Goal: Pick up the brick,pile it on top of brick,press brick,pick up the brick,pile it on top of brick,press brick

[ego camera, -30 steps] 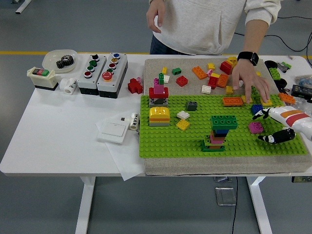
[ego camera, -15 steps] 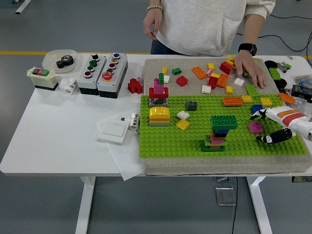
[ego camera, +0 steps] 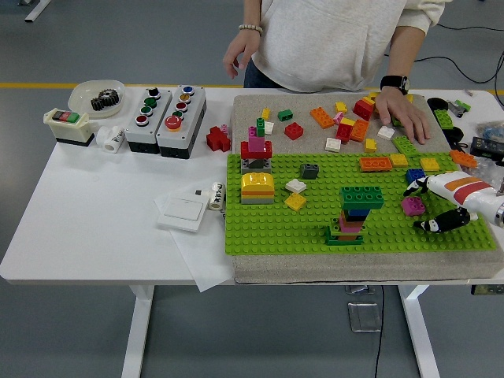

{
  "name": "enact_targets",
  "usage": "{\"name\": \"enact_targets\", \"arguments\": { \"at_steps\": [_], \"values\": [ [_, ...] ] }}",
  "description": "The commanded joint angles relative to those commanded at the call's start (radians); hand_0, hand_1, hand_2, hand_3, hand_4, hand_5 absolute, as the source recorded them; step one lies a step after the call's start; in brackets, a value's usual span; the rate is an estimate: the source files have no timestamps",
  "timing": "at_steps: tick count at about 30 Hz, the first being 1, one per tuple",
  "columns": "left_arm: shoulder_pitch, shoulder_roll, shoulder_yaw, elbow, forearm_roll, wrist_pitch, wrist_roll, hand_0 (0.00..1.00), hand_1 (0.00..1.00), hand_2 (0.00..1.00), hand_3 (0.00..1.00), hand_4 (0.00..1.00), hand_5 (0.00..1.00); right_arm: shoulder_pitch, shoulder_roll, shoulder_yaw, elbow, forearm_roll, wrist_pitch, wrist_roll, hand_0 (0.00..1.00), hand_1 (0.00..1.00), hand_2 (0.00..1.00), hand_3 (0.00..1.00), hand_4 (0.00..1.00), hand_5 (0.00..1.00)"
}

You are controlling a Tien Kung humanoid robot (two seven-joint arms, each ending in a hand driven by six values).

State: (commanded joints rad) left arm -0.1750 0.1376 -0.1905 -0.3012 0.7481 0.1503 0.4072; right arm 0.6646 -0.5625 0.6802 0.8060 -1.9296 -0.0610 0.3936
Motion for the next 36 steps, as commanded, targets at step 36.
{"name": "enact_targets", "arguments": {
  "at_steps": [36],
  "values": [
    [0.000, -0.001, -0.005, -0.002, 0.014, -0.001, 0.003, 0.462, 0.558, 0.617, 0.630, 0.674, 0.796, -0.002, 0.003, -0.013, -0.010, 0.011, -0.038, 0.025, 0.384, 0.484, 0.556, 0.532, 0.593, 0.422]
  ]
}}
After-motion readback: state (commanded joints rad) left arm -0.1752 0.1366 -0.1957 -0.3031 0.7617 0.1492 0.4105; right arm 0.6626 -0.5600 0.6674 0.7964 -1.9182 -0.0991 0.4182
